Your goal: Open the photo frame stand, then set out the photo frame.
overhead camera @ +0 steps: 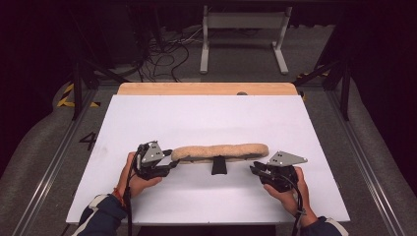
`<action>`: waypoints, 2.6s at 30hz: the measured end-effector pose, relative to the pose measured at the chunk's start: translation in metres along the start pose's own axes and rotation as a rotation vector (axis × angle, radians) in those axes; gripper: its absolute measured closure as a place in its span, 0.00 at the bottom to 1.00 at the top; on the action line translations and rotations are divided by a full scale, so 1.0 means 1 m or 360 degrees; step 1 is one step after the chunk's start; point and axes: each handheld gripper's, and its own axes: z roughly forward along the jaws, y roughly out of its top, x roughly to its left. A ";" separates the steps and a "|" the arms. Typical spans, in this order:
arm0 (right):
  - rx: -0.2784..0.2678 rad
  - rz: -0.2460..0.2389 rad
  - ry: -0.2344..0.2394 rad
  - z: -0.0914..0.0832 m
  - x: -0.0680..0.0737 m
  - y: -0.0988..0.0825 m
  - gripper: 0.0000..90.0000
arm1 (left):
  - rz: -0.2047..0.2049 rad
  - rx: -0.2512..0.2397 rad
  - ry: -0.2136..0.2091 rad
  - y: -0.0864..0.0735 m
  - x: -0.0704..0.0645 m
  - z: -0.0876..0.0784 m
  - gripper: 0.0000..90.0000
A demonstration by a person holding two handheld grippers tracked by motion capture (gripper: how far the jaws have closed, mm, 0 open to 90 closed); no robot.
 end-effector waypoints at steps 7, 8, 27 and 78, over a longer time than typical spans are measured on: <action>-0.0020 -0.0027 -0.0049 -0.005 0.001 0.003 0.85 | 0.0041 -0.0024 0.0005 0.002 -0.003 -0.010 0.55; -0.0024 -0.0032 -0.0051 -0.006 0.001 0.003 0.85 | 0.0041 -0.0037 0.0009 0.003 -0.004 -0.012 0.53; -0.0065 0.0148 -0.0209 -0.018 -0.023 -0.003 0.87 | 0.0072 -0.0153 -0.0031 0.014 -0.008 -0.013 0.46; -0.0157 0.0241 -0.0193 -0.005 -0.034 0.009 0.86 | 0.0244 -0.0108 -0.0033 0.016 -0.019 -0.020 0.71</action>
